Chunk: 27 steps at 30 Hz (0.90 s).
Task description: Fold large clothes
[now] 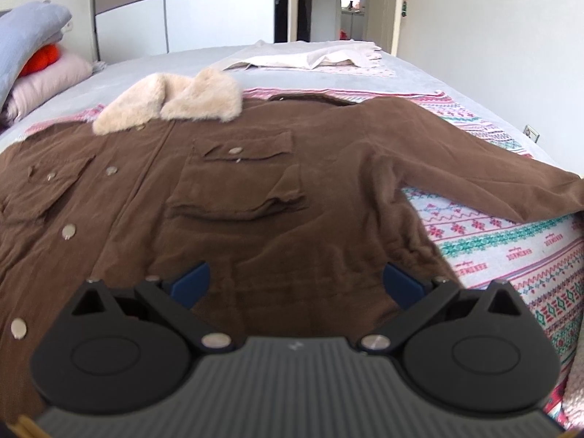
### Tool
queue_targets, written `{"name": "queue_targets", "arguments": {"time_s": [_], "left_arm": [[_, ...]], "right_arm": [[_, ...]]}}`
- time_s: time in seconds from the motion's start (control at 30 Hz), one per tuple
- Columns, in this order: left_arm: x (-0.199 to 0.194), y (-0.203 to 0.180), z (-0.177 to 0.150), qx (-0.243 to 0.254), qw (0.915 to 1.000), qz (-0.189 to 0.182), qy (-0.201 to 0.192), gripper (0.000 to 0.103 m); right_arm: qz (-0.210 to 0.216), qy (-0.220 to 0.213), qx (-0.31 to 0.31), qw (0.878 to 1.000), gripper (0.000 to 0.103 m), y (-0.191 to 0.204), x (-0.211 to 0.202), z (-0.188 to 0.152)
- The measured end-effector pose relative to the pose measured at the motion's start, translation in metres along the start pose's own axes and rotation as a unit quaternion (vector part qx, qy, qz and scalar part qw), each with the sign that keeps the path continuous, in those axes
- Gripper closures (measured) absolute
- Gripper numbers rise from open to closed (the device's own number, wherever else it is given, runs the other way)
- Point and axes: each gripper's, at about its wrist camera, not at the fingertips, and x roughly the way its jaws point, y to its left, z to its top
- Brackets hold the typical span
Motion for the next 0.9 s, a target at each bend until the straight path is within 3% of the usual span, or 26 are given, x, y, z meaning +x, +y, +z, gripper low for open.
{"name": "queue_targets", "arguments": {"time_s": [0.07,0.23,0.4,0.53,0.73,0.9], "left_arm": [[-0.028,-0.012,0.006,0.001,0.9996,-0.026,-0.013,0.015],[-0.087,-0.059,0.007,0.065,0.9911,-0.114,-0.021,0.013],[-0.137,-0.119,0.01,0.139,0.9689,-0.204,-0.022,0.007],[-0.163,-0.173,0.02,0.17,0.9498,-0.261,-0.031,0.007],[-0.152,-0.286,0.027,0.189,0.9198,-0.344,0.005,0.007],[-0.107,-0.376,0.013,0.16,0.9053,-0.393,0.021,0.007]], "right_arm": [[-0.002,-0.002,0.013,1.0,0.0,-0.006,0.001,0.003],[0.0,-0.007,0.042,0.999,0.0,-0.016,-0.002,0.011],[0.018,-0.01,0.039,0.999,0.0,-0.018,-0.016,0.028],[0.048,-0.007,0.028,0.998,0.0,-0.015,-0.018,0.062],[0.103,-0.016,0.014,0.994,0.0,0.001,0.005,0.147],[0.13,-0.027,-0.002,0.991,0.0,0.024,0.062,0.201]]}}
